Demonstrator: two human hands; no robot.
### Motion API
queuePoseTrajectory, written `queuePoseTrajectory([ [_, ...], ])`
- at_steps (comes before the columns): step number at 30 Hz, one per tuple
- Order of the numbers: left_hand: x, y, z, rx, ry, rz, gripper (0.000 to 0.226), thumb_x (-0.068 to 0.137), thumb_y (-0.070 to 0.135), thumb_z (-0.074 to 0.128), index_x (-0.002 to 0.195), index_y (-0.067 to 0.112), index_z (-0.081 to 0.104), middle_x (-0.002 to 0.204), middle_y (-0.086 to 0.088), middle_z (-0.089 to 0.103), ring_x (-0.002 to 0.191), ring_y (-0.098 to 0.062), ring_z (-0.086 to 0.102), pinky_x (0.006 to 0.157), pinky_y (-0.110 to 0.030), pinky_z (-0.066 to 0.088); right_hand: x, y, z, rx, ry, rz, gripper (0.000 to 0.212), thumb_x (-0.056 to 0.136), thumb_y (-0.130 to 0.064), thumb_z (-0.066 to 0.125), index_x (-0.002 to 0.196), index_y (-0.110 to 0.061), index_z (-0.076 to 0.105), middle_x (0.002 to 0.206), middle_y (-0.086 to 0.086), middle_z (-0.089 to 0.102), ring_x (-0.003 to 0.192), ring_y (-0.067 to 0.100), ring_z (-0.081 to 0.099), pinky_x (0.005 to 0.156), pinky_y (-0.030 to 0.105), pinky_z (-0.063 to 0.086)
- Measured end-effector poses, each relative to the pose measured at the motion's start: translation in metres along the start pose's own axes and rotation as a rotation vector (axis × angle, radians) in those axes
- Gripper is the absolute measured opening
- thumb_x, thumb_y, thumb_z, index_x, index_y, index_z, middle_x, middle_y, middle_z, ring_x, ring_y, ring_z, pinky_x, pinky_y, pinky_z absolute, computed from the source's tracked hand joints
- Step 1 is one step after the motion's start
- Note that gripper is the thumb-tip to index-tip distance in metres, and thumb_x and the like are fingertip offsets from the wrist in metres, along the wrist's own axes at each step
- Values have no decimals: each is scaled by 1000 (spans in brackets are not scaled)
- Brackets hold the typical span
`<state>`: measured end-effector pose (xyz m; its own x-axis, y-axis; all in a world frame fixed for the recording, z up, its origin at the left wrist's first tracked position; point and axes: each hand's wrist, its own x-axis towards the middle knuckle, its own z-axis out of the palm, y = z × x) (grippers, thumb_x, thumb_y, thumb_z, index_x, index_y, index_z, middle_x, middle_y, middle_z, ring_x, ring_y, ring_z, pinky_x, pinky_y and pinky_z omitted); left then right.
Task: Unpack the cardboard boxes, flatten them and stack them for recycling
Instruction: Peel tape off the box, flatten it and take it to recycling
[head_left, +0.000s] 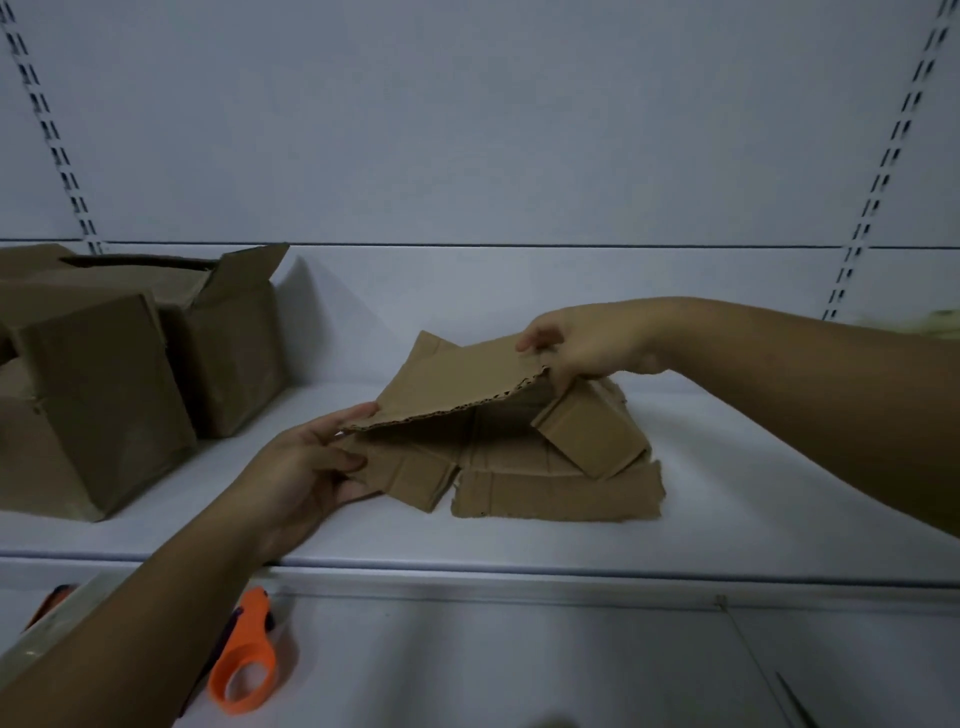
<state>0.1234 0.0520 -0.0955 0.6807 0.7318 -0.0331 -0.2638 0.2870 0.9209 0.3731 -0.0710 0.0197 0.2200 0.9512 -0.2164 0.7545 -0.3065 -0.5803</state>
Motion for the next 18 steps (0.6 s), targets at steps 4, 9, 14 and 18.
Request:
queuePoseTrajectory([
  [4,-3,1,0,0,41,-55,49,79,-18,30,111,4,61,107,-17,68,95,-32,67,64,-37,59,-1,1,2,-39,-93,-26,50,80,0,59,123,-23,49,131,1,47,119,18,49,96,28,46],
  [9,-3,11,-6,-91,53,-178,41,79,16,44,103,-9,66,109,-29,63,91,-37,67,65,-43,59,5,34,31,-107,-17,-72,35,94,-31,49,128,-23,50,136,7,50,116,22,52,99,34,41],
  [14,15,10,8,155,193,-122,24,86,24,60,99,5,63,94,-15,63,78,-25,64,53,-32,57,13,84,93,-591,160,-178,57,95,-56,14,148,-35,9,159,2,-2,145,20,-7,114,53,-3],
  [18,23,30,12,217,42,-324,36,75,29,64,100,3,60,69,-14,70,58,-25,68,49,-33,55,4,85,91,-607,242,-303,53,97,-51,23,147,-34,18,158,-3,10,144,14,5,116,44,1],
])
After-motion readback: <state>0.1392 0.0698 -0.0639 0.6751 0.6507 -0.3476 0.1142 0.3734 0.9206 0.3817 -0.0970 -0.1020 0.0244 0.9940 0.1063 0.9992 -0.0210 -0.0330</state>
